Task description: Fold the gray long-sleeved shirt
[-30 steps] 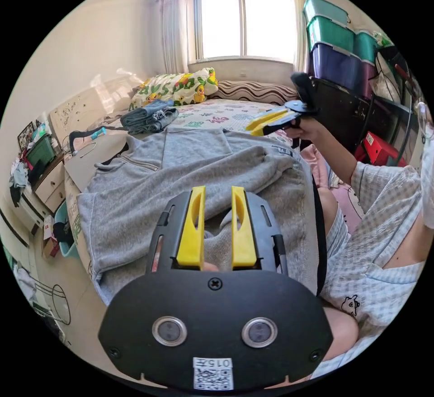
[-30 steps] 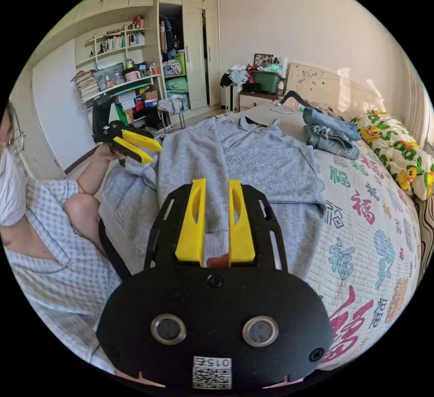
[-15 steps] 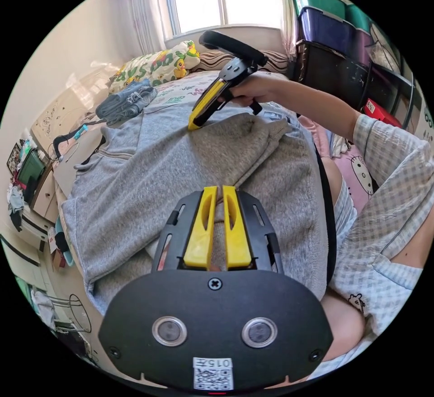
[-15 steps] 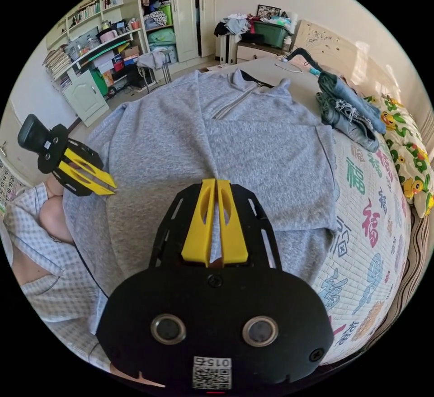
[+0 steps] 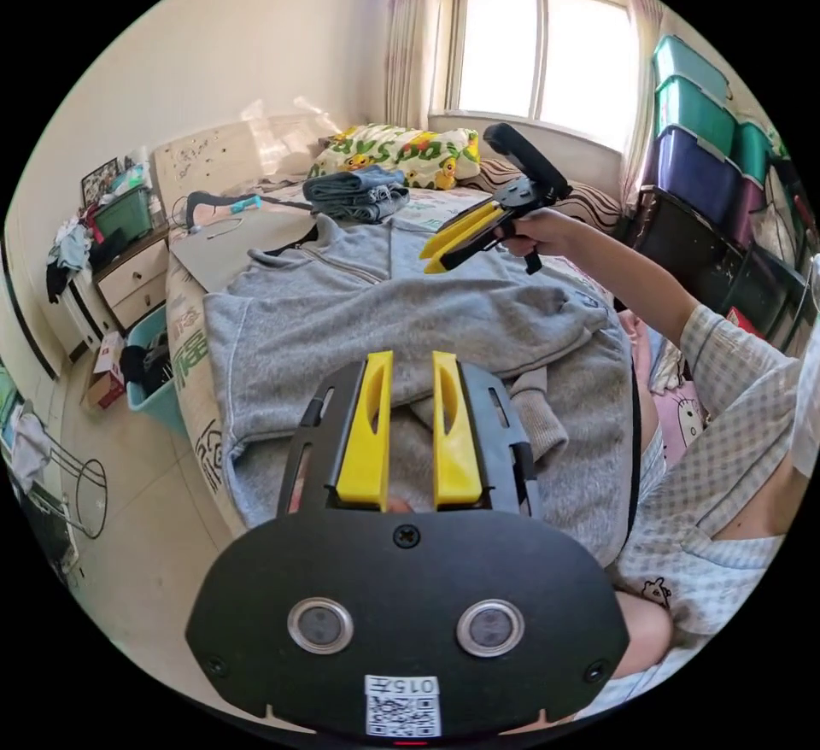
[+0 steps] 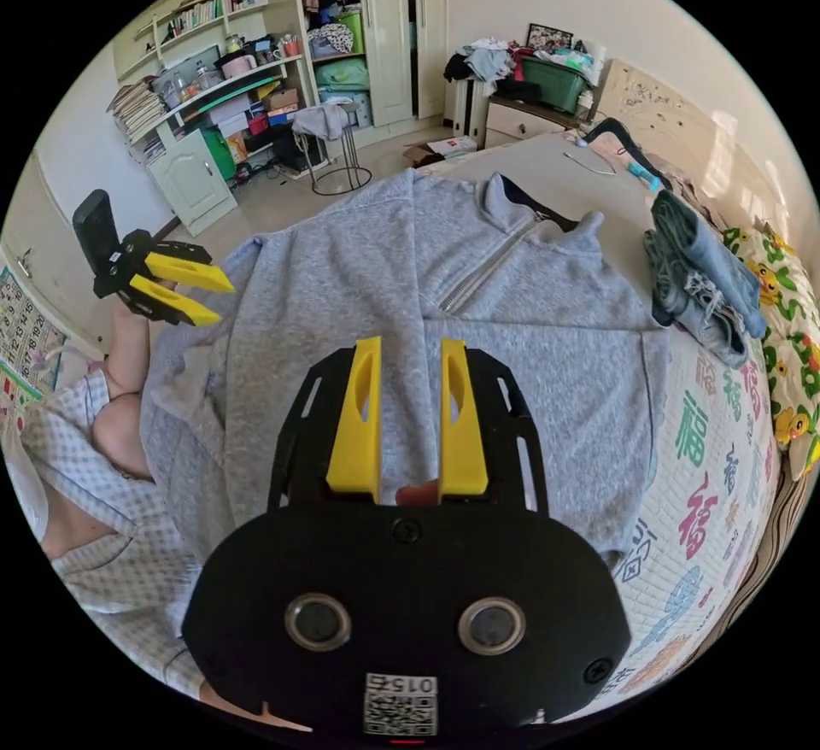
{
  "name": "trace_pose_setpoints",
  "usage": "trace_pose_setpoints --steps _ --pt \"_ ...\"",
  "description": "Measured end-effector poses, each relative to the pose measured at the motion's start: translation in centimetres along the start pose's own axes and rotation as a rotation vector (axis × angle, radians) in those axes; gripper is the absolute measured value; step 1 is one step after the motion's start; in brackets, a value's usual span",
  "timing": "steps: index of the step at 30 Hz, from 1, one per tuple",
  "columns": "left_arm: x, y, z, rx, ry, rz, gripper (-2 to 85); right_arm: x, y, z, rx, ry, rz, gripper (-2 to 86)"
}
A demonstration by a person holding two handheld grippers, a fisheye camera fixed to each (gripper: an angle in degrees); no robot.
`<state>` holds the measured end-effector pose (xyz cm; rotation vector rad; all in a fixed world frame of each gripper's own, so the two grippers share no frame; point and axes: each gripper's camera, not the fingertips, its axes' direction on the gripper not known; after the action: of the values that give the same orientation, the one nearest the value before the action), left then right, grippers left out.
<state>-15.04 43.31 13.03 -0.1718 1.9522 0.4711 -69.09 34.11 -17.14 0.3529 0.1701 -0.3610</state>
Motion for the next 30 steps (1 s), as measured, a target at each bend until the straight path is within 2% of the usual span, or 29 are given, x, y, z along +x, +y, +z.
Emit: trace_pose_setpoints --steps 4,7,12,16,18,20,22,27,30 --pt "1.1 -0.6 3.5 -0.125 -0.016 0.033 7.1 0.1 -4.1 4.1 -0.099 0.025 -0.004 7.5" --pt "2.6 -0.6 6.0 -0.207 -0.075 0.075 6.2 0.4 -5.4 4.0 -0.095 0.032 0.007 4.2" --pt "3.8 -0.3 7.1 -0.194 -0.085 0.094 5.3 0.8 -6.0 2.9 -0.109 0.069 0.041 5.0" --pt "4.9 -0.2 6.8 -0.162 -0.141 0.085 6.3 2.8 -2.4 -1.7 -0.060 0.174 0.094 7.3" --pt "6.7 -0.3 5.2 -0.092 -0.129 0.121 7.0 3.8 0.6 -4.4 -0.031 0.092 0.119 7.8" --pt "10.4 -0.9 3.5 0.017 -0.022 0.218 7.6 4.0 3.9 -7.0 -0.003 -0.039 0.108 8.9" --pt "13.6 -1.8 4.5 0.028 0.059 0.307 7.9 3.6 8.0 -9.3 0.007 -0.145 0.092 9.9" --pt "20.0 -4.9 12.4 -0.105 0.153 0.437 8.2 3.2 11.8 -9.8 -0.053 -0.083 0.130 9.5" --pt "21.8 -6.1 16.9 -0.190 0.116 0.448 7.8 4.1 12.0 -9.5 -0.024 -0.164 0.146 5.2"
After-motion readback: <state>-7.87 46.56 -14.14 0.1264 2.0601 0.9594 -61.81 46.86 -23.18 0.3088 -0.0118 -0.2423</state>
